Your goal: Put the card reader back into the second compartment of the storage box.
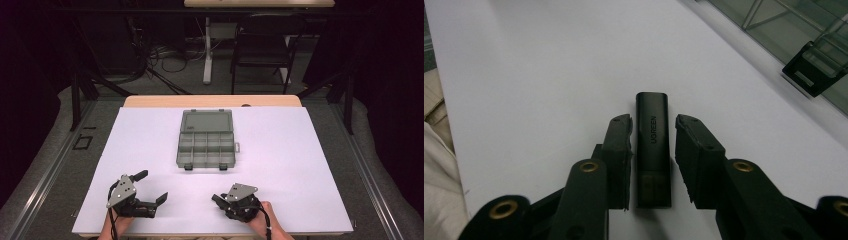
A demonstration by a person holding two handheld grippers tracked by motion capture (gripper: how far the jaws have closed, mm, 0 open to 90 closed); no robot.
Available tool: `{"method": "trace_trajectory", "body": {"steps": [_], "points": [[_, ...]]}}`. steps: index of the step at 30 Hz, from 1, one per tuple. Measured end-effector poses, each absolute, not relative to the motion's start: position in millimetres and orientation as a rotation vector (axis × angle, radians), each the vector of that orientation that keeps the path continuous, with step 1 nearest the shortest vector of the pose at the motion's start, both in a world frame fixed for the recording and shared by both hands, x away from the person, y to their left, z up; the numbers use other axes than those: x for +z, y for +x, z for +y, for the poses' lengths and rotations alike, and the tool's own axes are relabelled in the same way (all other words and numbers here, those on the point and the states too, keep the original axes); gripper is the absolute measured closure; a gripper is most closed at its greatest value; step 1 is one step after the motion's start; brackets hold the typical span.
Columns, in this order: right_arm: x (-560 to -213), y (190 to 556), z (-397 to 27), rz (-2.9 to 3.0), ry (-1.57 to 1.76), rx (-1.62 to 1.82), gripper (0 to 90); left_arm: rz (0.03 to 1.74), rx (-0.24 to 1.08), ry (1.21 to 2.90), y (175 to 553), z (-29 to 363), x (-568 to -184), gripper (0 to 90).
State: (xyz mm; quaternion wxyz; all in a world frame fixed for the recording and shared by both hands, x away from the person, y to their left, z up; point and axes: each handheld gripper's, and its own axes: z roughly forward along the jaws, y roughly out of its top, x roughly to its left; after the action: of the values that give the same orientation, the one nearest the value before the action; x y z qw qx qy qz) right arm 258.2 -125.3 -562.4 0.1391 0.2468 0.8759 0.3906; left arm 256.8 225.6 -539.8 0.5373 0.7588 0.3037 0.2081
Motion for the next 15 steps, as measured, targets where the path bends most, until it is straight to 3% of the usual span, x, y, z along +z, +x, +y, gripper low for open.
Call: {"method": "trace_trajectory", "body": {"steps": [15], "points": [[-564.7,259.4,-124.7,2.534,0.724,1.129,72.8,0.725,0.483,1.819,257.5,224.7,-540.6,0.3]]}}
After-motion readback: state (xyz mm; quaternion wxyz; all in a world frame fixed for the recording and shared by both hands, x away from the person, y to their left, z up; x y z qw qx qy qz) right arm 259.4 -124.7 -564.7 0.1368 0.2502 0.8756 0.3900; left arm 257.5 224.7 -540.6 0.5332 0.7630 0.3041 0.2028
